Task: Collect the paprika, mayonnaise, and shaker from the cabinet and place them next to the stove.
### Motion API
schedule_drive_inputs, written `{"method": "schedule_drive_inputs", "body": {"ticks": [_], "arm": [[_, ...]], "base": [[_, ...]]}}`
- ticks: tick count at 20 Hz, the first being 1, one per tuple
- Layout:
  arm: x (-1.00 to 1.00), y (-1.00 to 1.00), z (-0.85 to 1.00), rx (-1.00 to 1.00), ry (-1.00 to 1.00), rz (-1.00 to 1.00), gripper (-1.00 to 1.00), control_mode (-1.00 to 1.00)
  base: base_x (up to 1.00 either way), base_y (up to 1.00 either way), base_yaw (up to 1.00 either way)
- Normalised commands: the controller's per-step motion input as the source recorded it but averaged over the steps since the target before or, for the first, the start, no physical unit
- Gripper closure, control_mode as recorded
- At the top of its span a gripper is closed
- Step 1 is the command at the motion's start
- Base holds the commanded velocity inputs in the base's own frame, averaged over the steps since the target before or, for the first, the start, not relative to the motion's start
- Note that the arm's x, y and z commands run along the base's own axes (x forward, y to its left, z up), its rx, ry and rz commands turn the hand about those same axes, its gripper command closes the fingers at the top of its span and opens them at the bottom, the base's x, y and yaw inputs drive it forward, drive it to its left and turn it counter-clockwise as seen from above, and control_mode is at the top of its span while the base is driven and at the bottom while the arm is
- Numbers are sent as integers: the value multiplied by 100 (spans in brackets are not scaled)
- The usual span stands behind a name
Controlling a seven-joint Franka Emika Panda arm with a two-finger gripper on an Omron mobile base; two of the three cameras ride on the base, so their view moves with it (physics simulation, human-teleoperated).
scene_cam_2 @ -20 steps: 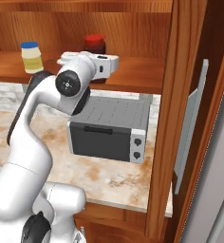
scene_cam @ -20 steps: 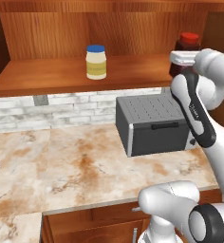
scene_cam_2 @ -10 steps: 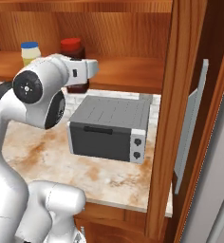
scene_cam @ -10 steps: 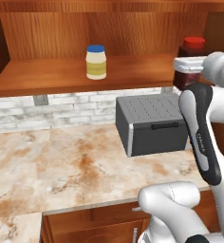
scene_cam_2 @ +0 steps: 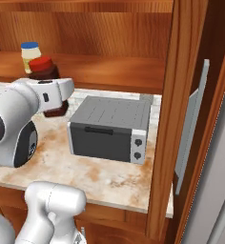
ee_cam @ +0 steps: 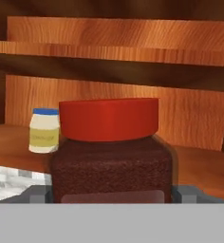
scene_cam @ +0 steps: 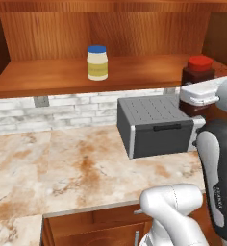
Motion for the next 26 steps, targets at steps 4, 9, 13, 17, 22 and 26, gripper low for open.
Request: {"method": "schedule_drive_inputs", "body": {"ticks": [4,9,13,17,22,26], "arm": [[-93,28,-21,-7,0,14,100,-100],[-20,3,-4,-2,0,3,100,100],[0,0,0,0,0,0,100,100],[0,0,0,0,0,0,100,100],[0,0,0,0,0,0,100,100],[0,0,0,0,0,0,100,100]], "base": [[0,0,0],[-76,1,15],[-66,-32,25],[-49,-50,34],[-53,-38,39],[-76,-2,46]]}}
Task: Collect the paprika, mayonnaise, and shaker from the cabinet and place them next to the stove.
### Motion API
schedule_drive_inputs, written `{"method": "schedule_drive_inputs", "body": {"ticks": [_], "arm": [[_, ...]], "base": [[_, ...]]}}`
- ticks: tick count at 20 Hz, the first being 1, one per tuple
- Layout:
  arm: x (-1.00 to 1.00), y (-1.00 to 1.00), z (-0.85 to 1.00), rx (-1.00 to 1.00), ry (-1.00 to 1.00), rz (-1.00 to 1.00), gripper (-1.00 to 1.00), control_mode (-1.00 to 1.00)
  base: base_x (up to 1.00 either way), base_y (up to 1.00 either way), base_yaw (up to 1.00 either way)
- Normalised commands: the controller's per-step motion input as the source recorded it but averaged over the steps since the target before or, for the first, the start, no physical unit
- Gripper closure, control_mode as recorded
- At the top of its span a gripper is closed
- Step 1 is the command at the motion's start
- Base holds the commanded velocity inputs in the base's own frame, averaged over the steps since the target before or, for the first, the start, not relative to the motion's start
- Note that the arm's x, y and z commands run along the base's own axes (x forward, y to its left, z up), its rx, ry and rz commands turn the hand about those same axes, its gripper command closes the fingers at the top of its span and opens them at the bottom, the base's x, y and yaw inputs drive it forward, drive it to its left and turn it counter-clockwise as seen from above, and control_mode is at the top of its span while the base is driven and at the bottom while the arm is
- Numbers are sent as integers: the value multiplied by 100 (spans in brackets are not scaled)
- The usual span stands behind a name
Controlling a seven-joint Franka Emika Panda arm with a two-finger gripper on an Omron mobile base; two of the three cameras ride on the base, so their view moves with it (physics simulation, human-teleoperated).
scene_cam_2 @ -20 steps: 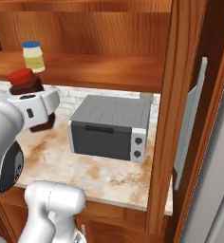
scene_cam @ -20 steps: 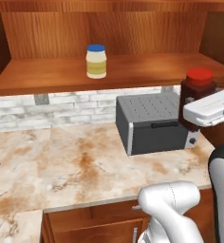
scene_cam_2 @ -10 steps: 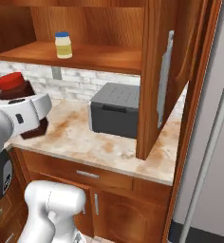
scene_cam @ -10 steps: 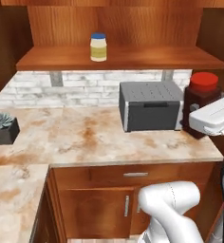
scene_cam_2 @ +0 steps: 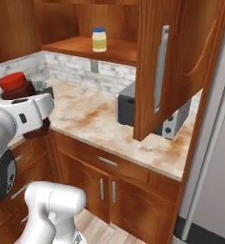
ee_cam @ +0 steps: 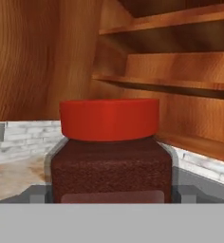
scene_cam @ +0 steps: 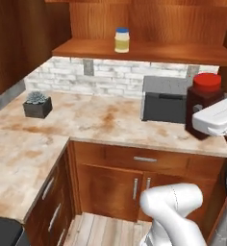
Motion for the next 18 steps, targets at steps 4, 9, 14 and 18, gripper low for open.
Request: {"method": "schedule_drive_inputs", "body": {"ticks": [4,9,14,18], "arm": [[0,0,0,0,0,0,100,100],[0,0,0,0,0,0,100,100],[0,0,0,0,0,0,100,100],[0,0,0,0,0,0,100,100]], "base": [[-54,7,50],[-56,3,49],[-31,20,57],[-4,43,63]]}}
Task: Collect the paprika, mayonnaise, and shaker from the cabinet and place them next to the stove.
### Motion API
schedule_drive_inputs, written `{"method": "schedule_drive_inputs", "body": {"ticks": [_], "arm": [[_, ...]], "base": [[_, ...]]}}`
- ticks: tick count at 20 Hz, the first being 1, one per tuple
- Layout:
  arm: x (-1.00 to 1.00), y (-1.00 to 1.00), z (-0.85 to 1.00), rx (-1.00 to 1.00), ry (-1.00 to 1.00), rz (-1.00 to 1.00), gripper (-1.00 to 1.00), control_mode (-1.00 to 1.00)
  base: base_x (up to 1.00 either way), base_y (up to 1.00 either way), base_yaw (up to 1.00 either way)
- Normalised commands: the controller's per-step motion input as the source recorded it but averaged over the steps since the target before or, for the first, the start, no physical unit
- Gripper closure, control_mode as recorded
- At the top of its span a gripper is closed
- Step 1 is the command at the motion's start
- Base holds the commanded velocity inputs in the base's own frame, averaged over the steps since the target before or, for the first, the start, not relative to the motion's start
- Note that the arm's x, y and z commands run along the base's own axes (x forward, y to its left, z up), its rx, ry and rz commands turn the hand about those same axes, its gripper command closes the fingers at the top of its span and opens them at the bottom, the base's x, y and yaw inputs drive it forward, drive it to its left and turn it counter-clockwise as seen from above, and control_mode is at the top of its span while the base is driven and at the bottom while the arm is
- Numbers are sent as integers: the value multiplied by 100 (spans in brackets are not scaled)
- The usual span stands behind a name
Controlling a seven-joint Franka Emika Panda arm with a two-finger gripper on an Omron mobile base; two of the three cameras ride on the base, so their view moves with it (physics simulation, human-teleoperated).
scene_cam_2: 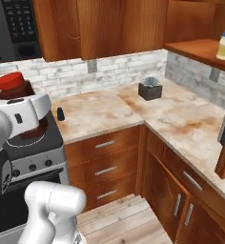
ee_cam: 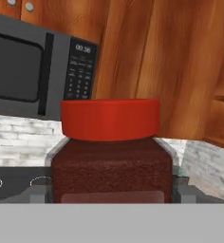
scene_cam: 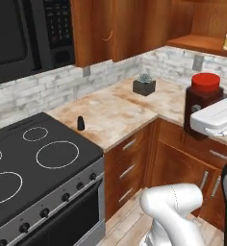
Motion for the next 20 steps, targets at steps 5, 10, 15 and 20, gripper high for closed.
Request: {"method": "schedule_drive_inputs", "body": {"ticks": [5,10,15,20], "arm": [[0,0,0,0,0,0,100,100],[0,0,0,0,0,0,100,100],[0,0,0,0,0,0,100,100],[0,0,0,0,0,0,100,100]], "base": [[-6,43,62],[20,40,47],[61,-51,23],[48,-67,23]]}}
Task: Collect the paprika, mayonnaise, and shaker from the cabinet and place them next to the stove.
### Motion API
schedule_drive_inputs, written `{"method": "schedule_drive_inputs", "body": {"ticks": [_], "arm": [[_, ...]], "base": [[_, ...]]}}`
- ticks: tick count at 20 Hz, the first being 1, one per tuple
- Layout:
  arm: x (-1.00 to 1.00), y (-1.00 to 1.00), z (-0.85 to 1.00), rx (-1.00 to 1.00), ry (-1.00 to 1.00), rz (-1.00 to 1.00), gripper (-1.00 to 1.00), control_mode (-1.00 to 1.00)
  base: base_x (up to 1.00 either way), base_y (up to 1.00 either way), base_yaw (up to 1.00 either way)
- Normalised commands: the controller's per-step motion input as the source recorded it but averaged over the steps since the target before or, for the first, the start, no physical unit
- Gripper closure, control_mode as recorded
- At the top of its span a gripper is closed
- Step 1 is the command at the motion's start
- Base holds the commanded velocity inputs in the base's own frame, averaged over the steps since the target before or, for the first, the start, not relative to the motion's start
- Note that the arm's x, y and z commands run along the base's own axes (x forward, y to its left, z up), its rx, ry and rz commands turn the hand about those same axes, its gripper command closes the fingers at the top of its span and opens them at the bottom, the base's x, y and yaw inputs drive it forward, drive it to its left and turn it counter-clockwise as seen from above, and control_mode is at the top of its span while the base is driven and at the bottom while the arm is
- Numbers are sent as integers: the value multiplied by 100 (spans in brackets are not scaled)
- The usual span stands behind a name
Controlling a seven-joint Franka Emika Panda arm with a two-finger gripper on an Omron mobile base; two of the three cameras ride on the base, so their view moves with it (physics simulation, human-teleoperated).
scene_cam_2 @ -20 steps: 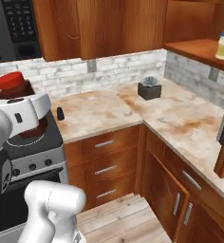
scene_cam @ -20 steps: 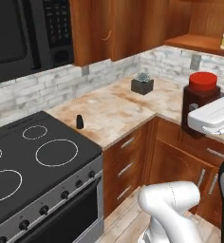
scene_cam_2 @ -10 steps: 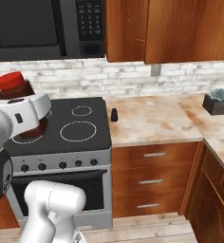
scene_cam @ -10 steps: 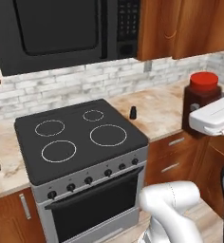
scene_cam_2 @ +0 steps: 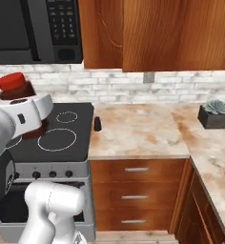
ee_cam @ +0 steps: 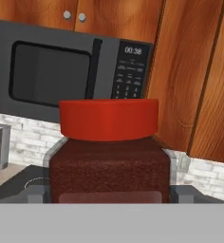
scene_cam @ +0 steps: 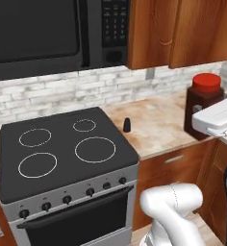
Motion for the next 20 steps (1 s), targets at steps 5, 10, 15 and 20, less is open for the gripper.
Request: {"method": "schedule_drive_inputs", "body": {"ticks": [5,10,15,20], "arm": [[0,0,0,0,0,0,100,100],[0,0,0,0,0,0,100,100],[0,0,0,0,0,0,100,100],[0,0,0,0,0,0,100,100]], "base": [[31,-24,31],[0,54,39],[0,76,33],[20,75,38]]}}
